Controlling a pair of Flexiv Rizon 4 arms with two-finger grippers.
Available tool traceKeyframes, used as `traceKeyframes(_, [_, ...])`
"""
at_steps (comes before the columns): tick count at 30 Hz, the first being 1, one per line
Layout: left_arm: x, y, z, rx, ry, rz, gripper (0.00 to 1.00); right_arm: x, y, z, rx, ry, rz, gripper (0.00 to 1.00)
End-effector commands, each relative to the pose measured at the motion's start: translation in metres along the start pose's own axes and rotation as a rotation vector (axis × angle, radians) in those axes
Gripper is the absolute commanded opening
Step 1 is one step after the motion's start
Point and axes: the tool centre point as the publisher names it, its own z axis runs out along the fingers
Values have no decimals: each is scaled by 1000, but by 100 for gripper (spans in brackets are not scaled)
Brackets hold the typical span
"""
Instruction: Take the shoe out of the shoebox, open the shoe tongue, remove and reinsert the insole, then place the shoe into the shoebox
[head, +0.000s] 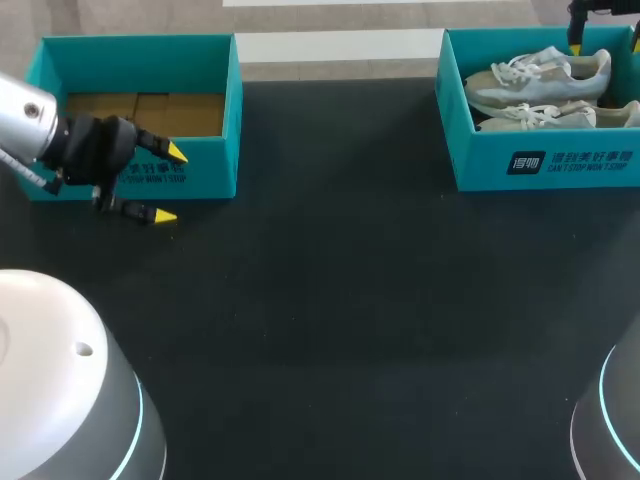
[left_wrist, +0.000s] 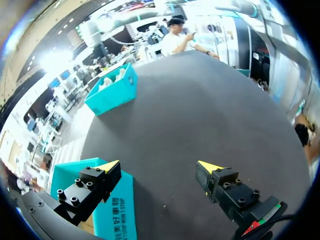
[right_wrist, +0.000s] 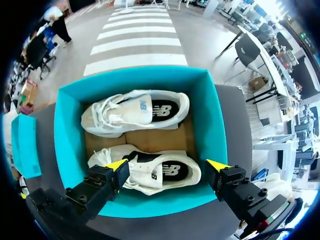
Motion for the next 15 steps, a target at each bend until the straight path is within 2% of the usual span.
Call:
traceKeyframes(1, [-14,-7,-6,-146,-64,-333,100,0,-18,-7,18,4,-24,100])
traceKeyframes(8, [-33,6,-14,-276,-254,-744,100,11,-53,-20,51,30,-52,100])
traceKeyframes(13, [-33,6,-14,-276,-254,-744,100,21,-75,-27,52,77,-72,100])
traceKeyframes(15, [-33,6,-14,-276,-254,-744,100,24,-85,-30,74,-3,-100,100])
